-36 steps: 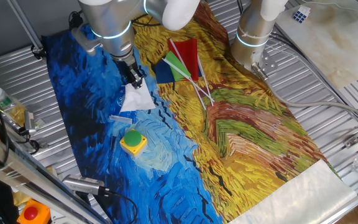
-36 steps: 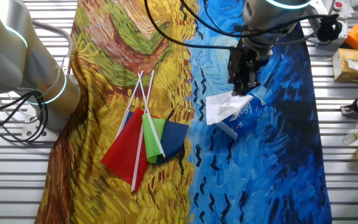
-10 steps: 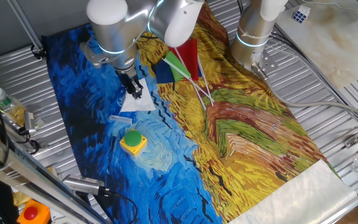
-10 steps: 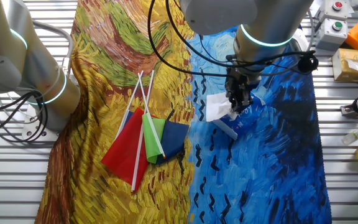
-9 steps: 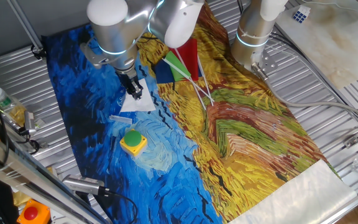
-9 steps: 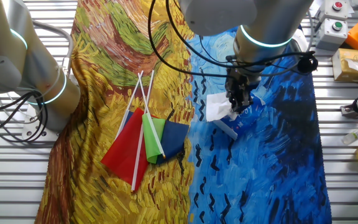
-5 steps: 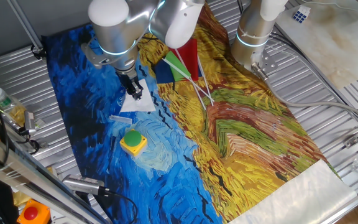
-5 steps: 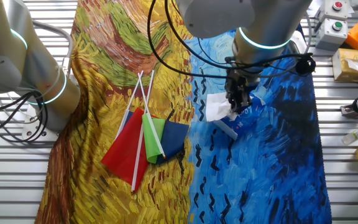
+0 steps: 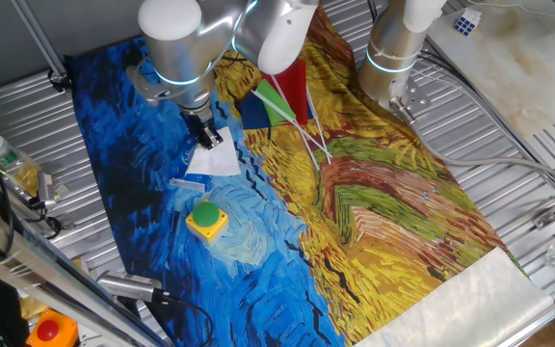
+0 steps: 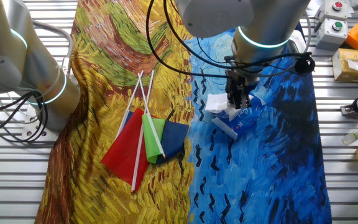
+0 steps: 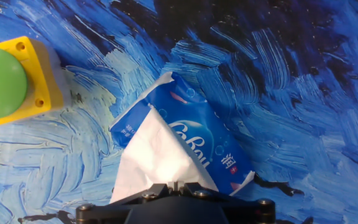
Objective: Pull out a napkin
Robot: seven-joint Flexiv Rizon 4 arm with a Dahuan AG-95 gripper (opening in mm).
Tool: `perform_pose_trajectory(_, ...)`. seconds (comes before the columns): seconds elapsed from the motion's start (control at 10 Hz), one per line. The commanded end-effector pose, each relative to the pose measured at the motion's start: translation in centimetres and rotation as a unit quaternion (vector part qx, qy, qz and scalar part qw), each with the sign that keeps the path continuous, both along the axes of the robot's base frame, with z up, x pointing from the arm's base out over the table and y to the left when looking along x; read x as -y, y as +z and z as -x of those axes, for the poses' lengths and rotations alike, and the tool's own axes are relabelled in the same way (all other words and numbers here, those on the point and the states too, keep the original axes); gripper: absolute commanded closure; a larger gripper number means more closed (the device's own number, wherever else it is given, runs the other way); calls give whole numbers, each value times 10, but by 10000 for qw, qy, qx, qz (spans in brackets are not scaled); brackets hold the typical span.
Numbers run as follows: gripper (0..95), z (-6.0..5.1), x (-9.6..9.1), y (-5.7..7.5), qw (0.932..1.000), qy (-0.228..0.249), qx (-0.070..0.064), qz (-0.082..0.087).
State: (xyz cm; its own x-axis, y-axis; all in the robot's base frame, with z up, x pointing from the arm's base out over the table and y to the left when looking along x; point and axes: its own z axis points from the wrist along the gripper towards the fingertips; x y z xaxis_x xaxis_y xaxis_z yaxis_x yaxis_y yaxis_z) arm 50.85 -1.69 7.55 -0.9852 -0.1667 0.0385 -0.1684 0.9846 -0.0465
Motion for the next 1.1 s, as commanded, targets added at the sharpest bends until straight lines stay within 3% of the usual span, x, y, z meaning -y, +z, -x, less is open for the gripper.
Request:
perform_pose_trajectory(0.1,950,0,0,1,10000,11,-6,4)
perform_pose_trajectory(1.1,950,1,-4,45,10000,-40,-45,47)
